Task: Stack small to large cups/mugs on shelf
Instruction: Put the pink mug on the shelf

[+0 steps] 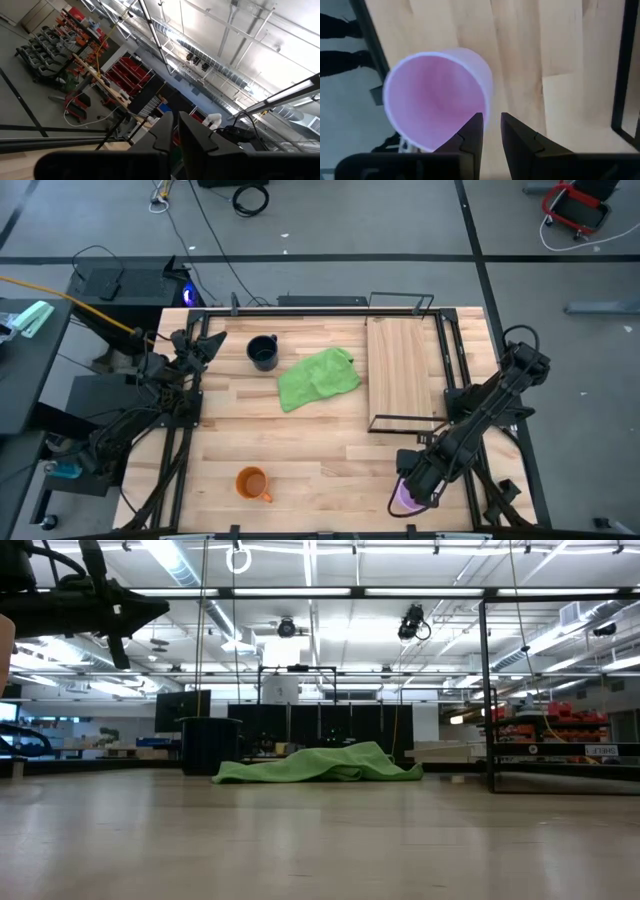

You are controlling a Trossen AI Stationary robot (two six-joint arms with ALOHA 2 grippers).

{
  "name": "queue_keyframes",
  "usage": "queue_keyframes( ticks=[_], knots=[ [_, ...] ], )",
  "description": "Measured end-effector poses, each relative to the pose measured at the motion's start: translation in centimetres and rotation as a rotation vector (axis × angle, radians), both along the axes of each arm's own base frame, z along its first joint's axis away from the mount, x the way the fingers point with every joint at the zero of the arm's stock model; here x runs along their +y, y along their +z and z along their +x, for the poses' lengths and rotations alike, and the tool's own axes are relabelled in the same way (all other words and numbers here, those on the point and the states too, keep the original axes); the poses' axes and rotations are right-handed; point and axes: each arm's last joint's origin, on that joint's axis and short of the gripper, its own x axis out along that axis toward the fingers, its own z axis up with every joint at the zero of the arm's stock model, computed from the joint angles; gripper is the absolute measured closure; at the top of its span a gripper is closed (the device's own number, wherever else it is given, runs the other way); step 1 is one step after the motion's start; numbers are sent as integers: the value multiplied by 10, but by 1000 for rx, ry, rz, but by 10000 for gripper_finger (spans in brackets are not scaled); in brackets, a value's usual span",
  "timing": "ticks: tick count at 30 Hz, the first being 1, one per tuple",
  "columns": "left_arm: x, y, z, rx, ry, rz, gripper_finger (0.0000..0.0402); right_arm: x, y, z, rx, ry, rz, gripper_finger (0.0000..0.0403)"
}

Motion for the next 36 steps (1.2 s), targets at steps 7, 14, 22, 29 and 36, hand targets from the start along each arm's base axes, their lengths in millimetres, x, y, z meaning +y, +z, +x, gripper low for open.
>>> queue_keyframes(
  ticks=[7,14,22,29,36],
  knots=[
    [0,0,0,0,0,0,376,0,-9,-1,-12,38,9,328],
    [0,0,0,0,0,0,367,1,-9,1,-31,69,20,328],
    [0,0,0,0,0,0,371,1,-20,1,-54,73,27,328],
    [0,0,0,0,0,0,369,-1,-33,-1,-59,48,42,328],
    [0,0,0,0,0,0,363,1,-31,1,-74,41,58,328]
  ],
)
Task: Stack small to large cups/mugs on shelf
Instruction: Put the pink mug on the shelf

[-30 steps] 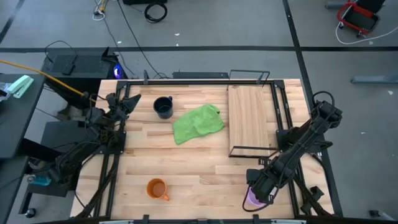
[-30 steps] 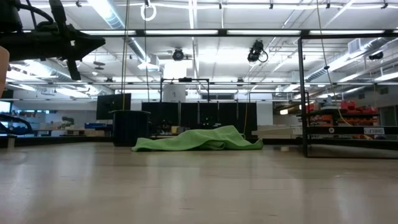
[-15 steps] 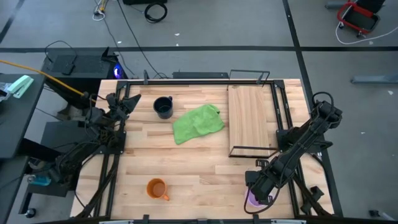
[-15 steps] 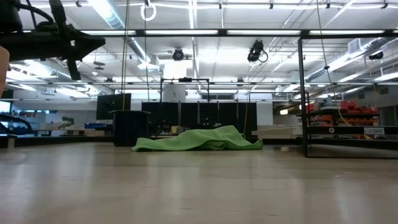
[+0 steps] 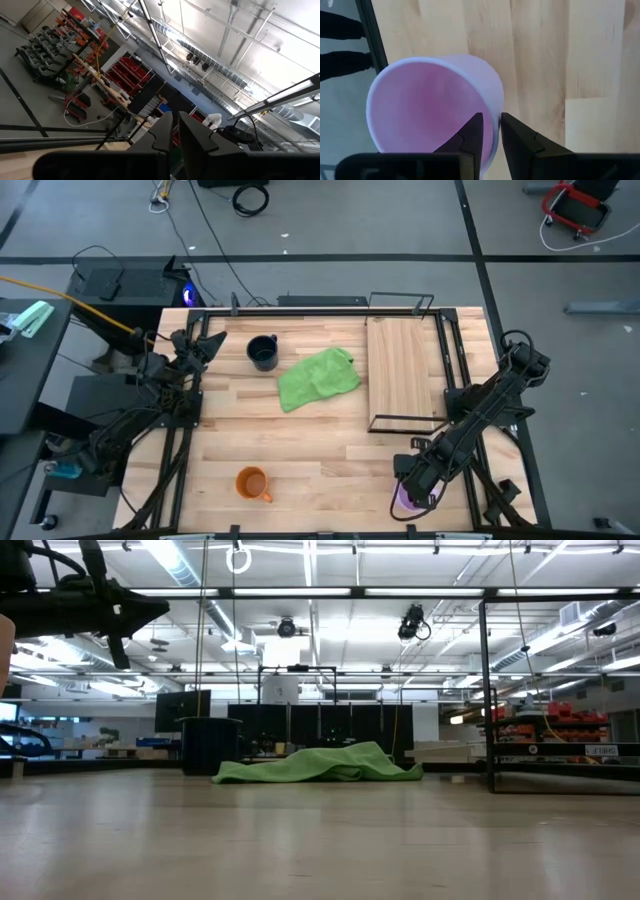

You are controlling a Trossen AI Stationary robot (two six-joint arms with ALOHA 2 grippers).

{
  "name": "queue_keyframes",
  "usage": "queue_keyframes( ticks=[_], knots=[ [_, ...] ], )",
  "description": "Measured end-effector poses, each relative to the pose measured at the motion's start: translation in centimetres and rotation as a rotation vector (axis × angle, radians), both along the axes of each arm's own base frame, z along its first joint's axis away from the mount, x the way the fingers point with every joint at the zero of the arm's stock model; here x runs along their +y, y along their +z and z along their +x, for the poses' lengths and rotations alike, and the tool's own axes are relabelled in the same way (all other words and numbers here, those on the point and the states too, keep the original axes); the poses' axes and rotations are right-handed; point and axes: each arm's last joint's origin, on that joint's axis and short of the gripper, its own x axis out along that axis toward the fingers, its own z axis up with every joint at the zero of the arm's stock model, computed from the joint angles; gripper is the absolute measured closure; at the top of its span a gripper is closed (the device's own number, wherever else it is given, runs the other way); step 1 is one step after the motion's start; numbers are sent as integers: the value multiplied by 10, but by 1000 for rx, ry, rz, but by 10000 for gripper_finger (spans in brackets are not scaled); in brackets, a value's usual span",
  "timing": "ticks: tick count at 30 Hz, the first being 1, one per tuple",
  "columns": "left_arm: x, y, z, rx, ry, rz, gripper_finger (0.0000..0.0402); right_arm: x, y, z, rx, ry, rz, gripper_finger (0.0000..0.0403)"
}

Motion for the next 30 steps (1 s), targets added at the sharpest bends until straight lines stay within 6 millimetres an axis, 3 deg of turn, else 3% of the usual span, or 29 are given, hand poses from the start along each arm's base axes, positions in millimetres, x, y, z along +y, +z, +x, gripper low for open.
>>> queue_keyframes(
  ticks=[4,11,18,22,30],
  knots=[
    [0,0,0,0,0,0,366,0,1,0,1,-14,4,337],
    [0,0,0,0,0,0,374,1,1,1,9,-42,12,391],
    [0,0,0,0,0,0,367,2,7,1,24,-41,11,396],
    [0,0,0,0,0,0,367,2,35,7,34,-41,-2,397],
    [0,0,0,0,0,0,376,-14,126,13,26,-39,-60,398]
  ],
)
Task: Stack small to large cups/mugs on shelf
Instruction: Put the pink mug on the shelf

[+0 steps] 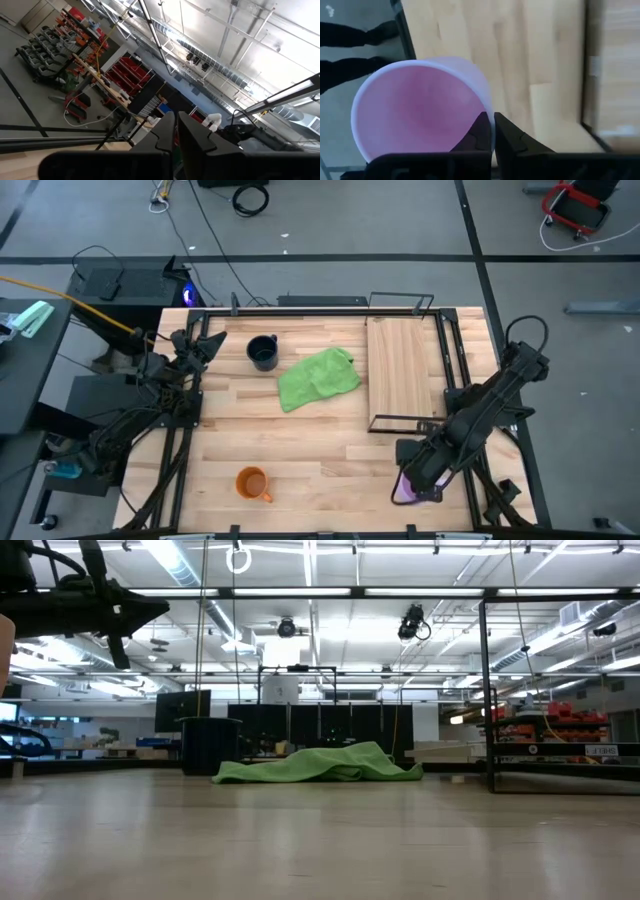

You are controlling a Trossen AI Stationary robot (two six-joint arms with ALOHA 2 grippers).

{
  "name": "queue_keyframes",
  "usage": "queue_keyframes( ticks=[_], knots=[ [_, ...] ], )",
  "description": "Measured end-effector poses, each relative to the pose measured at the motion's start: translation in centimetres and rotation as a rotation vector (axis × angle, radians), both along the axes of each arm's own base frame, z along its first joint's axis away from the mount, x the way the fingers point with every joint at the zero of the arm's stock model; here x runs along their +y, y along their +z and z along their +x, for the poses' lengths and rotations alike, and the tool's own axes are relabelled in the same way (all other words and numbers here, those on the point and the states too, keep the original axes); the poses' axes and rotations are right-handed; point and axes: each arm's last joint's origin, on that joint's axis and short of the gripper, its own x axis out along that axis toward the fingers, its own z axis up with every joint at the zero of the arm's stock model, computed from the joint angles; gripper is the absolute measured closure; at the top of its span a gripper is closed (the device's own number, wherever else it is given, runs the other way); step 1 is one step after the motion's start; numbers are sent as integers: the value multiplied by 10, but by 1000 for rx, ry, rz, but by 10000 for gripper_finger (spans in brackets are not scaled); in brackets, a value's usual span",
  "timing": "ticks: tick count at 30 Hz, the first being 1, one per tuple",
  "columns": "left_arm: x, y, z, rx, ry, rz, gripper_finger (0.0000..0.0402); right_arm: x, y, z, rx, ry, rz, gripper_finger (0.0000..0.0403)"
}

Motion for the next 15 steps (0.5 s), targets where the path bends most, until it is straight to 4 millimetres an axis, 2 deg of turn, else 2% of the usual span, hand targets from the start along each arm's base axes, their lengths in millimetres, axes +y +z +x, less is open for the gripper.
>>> queue_keyframes(
  ticks=[3,8,15],
  knots=[
    [0,0,0,0,0,0,373,-14,29,-5,8,-28,-61,398],
    [0,0,0,0,0,0,366,-34,65,1,-118,-75,-11,398],
    [0,1,0,-6,0,6,371,-71,88,18,-220,-117,-5,398]
  ],
)
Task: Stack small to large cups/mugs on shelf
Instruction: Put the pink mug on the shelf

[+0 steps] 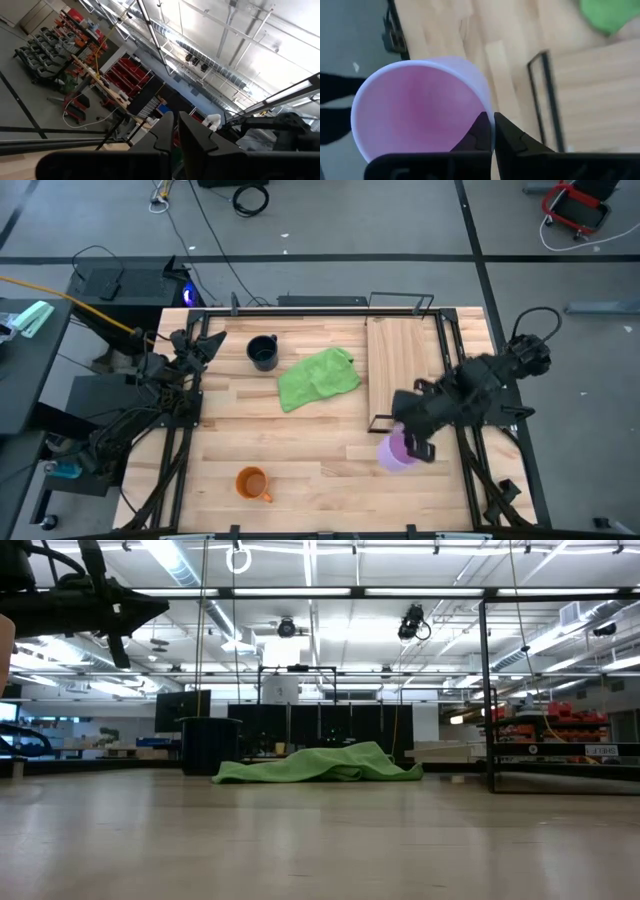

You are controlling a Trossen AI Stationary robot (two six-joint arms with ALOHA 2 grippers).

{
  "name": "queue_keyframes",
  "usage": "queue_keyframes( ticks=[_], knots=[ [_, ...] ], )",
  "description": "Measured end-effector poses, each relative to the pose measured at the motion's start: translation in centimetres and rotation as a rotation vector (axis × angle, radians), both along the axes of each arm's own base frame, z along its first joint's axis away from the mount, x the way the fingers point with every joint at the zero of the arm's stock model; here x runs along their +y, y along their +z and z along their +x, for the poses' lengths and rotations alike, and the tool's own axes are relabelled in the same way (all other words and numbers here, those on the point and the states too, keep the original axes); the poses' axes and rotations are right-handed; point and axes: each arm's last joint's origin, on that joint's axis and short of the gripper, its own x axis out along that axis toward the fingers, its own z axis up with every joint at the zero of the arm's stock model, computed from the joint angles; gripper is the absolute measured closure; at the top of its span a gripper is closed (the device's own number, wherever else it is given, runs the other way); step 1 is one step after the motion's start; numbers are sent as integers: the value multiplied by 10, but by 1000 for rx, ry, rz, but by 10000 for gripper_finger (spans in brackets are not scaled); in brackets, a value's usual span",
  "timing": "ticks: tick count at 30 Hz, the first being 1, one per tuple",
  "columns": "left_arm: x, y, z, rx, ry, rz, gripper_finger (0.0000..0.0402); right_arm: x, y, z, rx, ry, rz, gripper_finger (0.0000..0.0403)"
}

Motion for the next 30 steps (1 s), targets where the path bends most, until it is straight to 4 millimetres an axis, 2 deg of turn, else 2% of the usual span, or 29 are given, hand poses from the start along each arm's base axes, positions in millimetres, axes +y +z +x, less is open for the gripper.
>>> queue_keyframes(
  ticks=[9,15,20,25,30],
  knots=[
    [0,0,0,1,0,-1,374,-75,14,22,-74,-88,-69,398],
    [0,0,0,1,0,-1,366,-144,23,22,-107,-217,-132,398],
    [0,0,0,1,0,-1,368,-208,26,5,-99,-351,-190,398],
    [0,0,0,1,0,-1,374,-268,26,-28,-68,-453,-241,398],
    [0,0,0,1,0,-1,368,-311,22,-63,-24,-518,-276,398]
  ],
)
